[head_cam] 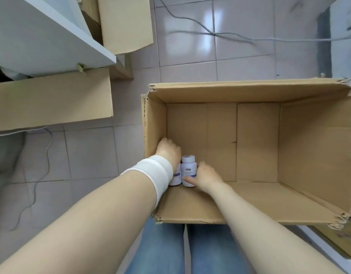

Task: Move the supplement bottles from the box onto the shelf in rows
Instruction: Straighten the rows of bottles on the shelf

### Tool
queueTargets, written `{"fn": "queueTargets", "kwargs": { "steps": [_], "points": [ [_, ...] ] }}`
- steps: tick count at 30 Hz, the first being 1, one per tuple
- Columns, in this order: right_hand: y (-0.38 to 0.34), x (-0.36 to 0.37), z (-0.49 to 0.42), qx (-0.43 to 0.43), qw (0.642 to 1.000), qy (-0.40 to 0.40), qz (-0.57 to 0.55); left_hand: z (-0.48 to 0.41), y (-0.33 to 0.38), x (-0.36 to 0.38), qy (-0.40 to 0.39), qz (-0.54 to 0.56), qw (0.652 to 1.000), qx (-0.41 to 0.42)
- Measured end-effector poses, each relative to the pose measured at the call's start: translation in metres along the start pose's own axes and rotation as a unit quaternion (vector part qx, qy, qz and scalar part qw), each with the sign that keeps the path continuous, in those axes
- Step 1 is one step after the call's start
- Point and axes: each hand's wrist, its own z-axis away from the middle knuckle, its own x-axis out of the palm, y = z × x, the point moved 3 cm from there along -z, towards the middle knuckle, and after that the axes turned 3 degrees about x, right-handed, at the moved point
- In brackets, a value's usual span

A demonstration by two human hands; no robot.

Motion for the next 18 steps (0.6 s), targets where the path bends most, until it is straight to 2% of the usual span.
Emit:
{"fn": "queueTargets", "kwargs": {
  "steps": [6, 10, 14, 18],
  "points": [
    [0.005, 0.003, -0.020, 0.009, 0.999, -0.017, -0.048, -0.014, 0.000, 0.006, -0.035, 0.041, 0.999, -0.001],
    [0.022, -0.008, -0.019, 0.016, 0.995, -0.013, -0.099, -0.015, 0.000, 0.001, -0.058, 0.187, 0.980, -0.030],
    [0.041, -0.022, -0.019, 0.030, 0.990, -0.003, -0.141, -0.013, 0.011, 0.014, -0.074, 0.431, 0.893, -0.108],
    [0.047, -0.024, -0.023, 0.028, 0.988, -0.006, -0.154, -0.011, 0.019, 0.027, -0.014, 0.542, 0.821, -0.178]
  ]
}}
